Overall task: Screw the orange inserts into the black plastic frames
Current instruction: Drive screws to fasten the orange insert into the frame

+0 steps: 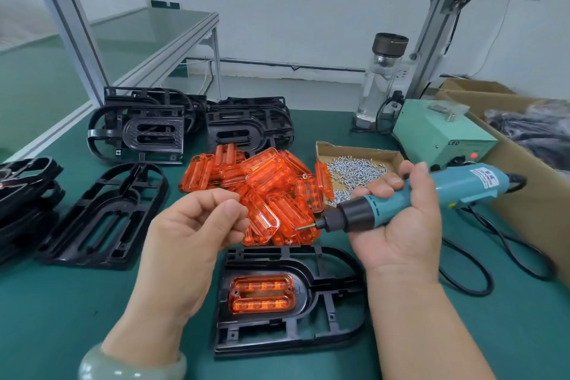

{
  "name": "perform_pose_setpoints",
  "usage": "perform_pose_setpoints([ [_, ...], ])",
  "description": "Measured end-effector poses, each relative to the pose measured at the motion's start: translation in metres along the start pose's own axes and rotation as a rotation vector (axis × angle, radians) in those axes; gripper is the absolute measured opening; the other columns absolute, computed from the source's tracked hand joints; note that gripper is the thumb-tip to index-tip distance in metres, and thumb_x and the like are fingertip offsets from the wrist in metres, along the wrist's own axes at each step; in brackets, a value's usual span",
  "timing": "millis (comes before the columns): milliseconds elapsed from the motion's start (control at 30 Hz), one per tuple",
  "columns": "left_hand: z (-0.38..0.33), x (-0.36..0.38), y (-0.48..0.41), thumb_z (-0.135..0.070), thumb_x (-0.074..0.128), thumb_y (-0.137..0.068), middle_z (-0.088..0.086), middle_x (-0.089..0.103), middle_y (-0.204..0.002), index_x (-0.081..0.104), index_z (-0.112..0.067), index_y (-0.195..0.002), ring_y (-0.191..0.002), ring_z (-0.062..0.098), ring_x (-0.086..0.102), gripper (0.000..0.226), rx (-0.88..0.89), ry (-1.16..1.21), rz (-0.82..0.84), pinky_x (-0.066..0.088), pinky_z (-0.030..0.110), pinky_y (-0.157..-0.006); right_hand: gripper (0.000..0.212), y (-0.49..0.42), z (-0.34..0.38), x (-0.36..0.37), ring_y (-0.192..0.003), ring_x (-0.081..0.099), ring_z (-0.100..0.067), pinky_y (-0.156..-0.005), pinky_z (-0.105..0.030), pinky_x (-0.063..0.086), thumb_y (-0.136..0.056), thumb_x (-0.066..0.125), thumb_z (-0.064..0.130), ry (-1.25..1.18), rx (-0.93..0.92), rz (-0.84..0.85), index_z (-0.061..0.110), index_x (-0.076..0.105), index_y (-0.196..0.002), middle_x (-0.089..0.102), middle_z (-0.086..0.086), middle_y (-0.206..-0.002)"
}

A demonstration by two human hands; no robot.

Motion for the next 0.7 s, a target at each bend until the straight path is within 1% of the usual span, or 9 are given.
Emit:
perform_pose_setpoints([
  [67,0.001,0.001,0.000,-0.032,0.072,-0.058,0.003,0.070,-0.070,0.074,-0.024,-0.075,-0.066,0.013,0.066,0.019,-0.002,-0.012,0.024,0.052,0.017,-0.058,0.020,0.003,-0.001,0.002,-0.045,0.045,-0.003,-0.054,-0.018,0.043,-0.072,0.065,0.032,-0.008,-0.007,-0.017,0.024,0.050,-0.082,0.046,0.012,-0.060],
  [133,0.002,0.001,0.001,-0.022,0.078,-0.060,0.003,0.069,-0.070,0.074,-0.024,-0.074,-0.066,0.013,0.065,0.015,-0.012,-0.014,0.043,0.052,0.017,-0.059,0.020,0.006,-0.002,0.001,-0.046,0.045,-0.003,-0.055,-0.018,0.044,-0.070,0.067,0.032,-0.015,-0.027,-0.031,0.023,0.051,-0.080,0.046,0.012,-0.060],
  [200,0.003,0.002,0.002,-0.014,0.085,-0.059,0.003,0.069,-0.070,0.074,-0.024,-0.074,-0.066,0.014,0.064,0.021,-0.020,-0.023,0.063,0.052,0.017,-0.060,0.021,0.009,-0.005,-0.002,-0.046,0.044,-0.003,-0.056,-0.019,0.045,-0.071,0.067,0.033,-0.005,-0.038,-0.053,0.024,0.051,-0.080,0.046,0.012,-0.061],
  [267,0.001,0.004,0.004,-0.017,0.084,-0.060,0.003,0.069,-0.071,0.074,-0.025,-0.078,-0.067,0.014,0.065,0.022,-0.040,0.004,0.092,0.053,0.018,-0.060,0.020,0.009,-0.009,-0.006,-0.046,0.044,-0.003,-0.057,-0.020,0.044,-0.072,0.066,0.034,0.001,-0.026,-0.076,0.024,0.051,-0.081,0.045,0.012,-0.061],
  [333,0.001,0.005,0.004,-0.017,0.087,-0.057,0.006,0.070,-0.071,0.075,-0.025,-0.080,-0.066,0.016,0.068,0.028,-0.080,0.019,0.091,0.053,0.018,-0.058,0.019,0.008,-0.010,-0.008,-0.047,0.044,-0.003,-0.058,-0.021,0.044,-0.073,0.065,0.035,-0.016,-0.006,-0.082,0.024,0.052,-0.082,0.045,0.012,-0.061],
  [433,0.001,0.009,0.007,-0.032,0.078,-0.050,0.012,0.072,-0.071,0.076,-0.022,-0.076,-0.065,0.019,0.070,0.028,-0.132,-0.006,0.069,0.052,0.017,-0.054,0.017,0.007,-0.007,-0.008,-0.048,0.045,-0.002,-0.057,-0.019,0.044,-0.077,0.063,0.037,-0.036,0.002,-0.039,0.025,0.053,-0.084,0.045,0.012,-0.062],
  [500,0.001,0.014,0.009,-0.034,0.074,-0.052,0.012,0.072,-0.071,0.076,-0.021,-0.073,-0.064,0.018,0.069,0.025,-0.167,-0.005,0.089,0.051,0.016,-0.052,0.016,0.008,-0.007,-0.008,-0.049,0.046,-0.002,-0.058,-0.019,0.044,-0.081,0.061,0.039,-0.043,0.007,-0.010,0.025,0.053,-0.085,0.044,0.012,-0.063],
  [600,0.002,0.018,0.012,-0.025,0.069,-0.060,0.013,0.070,-0.070,0.076,-0.017,-0.070,-0.060,0.017,0.068,0.014,-0.335,0.113,0.167,0.051,0.016,-0.048,0.016,0.012,-0.008,-0.006,-0.049,0.046,-0.002,-0.058,-0.018,0.044,-0.083,0.059,0.040,-0.055,0.014,0.026,0.025,0.054,-0.086,0.044,0.012,-0.063],
  [700,0.003,0.021,0.014,-0.018,0.064,-0.065,0.015,0.070,-0.071,0.076,-0.013,-0.066,-0.059,0.019,0.068,0.013,-0.530,0.256,0.210,0.051,0.016,-0.045,0.017,0.014,-0.010,-0.003,-0.049,0.046,-0.002,-0.058,-0.019,0.045,-0.086,0.057,0.042,-0.063,0.013,0.052,0.025,0.054,-0.087,0.043,0.012,-0.064],
])
Point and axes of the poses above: each hand's wrist, its own y-axis away from the middle knuckle, its own x-axis out of the palm, z = x × y, the point moved 2 cm from there along -y, towards the middle knuckle
